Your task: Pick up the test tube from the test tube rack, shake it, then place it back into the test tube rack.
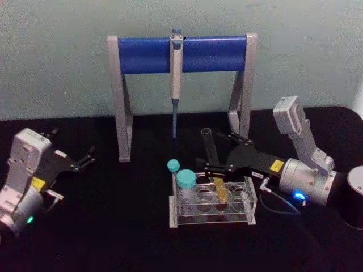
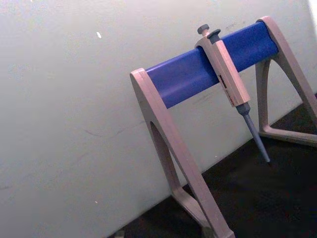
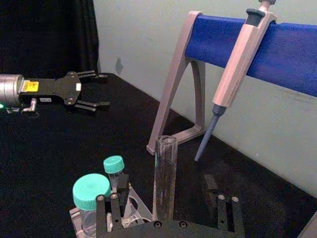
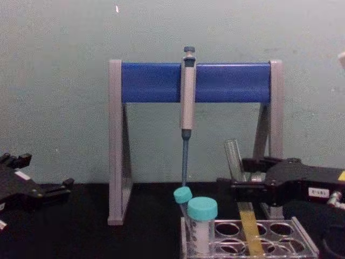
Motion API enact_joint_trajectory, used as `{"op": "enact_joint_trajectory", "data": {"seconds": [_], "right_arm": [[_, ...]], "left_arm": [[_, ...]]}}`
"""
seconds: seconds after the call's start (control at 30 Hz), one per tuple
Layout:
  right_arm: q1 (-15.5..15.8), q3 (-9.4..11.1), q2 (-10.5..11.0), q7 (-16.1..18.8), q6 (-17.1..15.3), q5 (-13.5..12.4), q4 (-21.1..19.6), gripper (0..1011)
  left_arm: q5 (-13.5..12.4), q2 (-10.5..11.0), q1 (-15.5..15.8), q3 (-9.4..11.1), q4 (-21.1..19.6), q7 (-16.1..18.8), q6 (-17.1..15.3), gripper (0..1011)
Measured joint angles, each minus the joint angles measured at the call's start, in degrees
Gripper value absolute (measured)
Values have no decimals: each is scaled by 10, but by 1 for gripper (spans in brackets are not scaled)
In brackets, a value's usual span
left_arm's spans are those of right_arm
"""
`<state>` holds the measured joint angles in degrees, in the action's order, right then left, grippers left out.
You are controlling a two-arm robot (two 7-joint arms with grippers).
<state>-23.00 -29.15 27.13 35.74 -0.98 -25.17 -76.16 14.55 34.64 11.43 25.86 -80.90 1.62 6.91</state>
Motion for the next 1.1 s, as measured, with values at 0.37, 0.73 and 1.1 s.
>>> {"op": "enact_joint_trajectory", "data": {"seconds": [0.37,0.73,1.1], "right_arm": [[0,0,0,0,0,0,0,675],[0,0,0,0,0,0,0,304],[0,0,0,0,0,0,0,229]], "left_arm": [[0,0,0,0,0,0,0,1001],[0,0,0,0,0,0,0,1001],[0,0,0,0,0,0,0,1001]]}}
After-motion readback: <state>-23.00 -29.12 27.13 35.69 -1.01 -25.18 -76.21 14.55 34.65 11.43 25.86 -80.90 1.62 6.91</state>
